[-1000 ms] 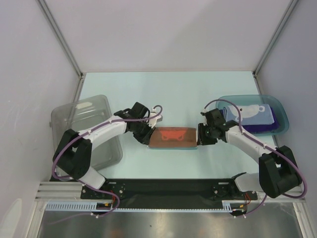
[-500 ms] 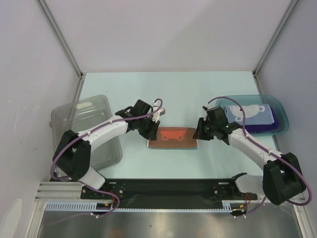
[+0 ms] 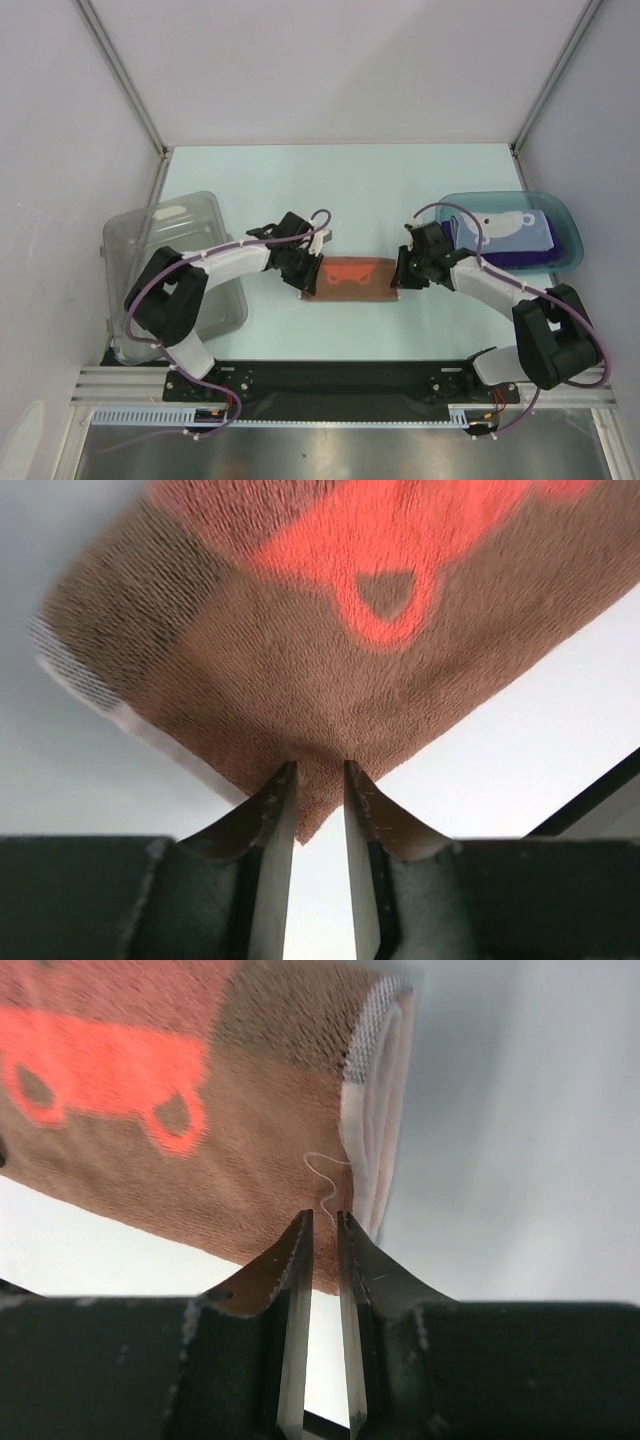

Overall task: Fold and stack the towels
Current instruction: Fold the towel

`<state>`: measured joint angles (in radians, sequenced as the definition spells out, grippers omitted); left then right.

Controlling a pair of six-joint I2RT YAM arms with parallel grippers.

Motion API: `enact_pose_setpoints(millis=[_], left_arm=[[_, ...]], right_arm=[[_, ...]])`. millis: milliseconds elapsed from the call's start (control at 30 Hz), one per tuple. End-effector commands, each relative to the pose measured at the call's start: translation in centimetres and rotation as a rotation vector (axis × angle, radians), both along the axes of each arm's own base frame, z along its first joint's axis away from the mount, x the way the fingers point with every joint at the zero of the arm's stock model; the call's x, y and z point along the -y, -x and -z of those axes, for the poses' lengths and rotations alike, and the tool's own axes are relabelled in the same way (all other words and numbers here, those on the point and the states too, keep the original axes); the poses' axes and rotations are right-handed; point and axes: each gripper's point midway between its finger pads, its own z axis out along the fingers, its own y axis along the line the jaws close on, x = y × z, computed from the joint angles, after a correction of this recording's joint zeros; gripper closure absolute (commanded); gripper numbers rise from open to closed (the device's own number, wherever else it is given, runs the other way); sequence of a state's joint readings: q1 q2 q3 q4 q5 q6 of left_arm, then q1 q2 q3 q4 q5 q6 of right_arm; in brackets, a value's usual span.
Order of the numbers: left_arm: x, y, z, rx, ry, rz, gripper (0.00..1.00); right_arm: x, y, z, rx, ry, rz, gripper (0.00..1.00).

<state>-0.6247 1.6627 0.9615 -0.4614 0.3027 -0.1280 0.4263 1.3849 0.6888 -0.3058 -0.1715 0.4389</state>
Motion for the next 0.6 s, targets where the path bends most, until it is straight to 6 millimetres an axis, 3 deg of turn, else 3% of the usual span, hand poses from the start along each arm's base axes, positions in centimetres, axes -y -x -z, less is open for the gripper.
enact_pose_setpoints(millis=[0,133,300,433,500,567], left_arm=[[1.4,-3.0,-3.5,0.093,0.026,-0.036,0.69],[1.5,-4.2,-3.7,0.094,-0.010,-0.043,0.68],[1.0,-6.3,-1.8,0.088,-0.057,-0.093,0.69],[0.3,-7.2,0.7,0.052,-0.089,-0.125,0.70],[-0.3,-7.0,1.7,0.034,-0.116,-0.126,0.71],[-0.4,-7.1,1.3,0.048,-0.116,-0.133,0.71]], right_arm=[[-0.5,-2.0,-3.8,0.110,-0.021,-0.010,0.80],[-1.3,-3.7,-4.7,0.146,-0.051,-0.016,0.80],[-0.5,-6.5,-2.9,0.177,0.007,-0.013,0.79],[0.5,-8.4,0.2,0.169,0.085,-0.013,0.80],[0.5,-8.8,0.5,0.163,0.098,-0.024,0.80],[0.6,-8.6,0.2,0.172,0.109,-0.029,0.78]])
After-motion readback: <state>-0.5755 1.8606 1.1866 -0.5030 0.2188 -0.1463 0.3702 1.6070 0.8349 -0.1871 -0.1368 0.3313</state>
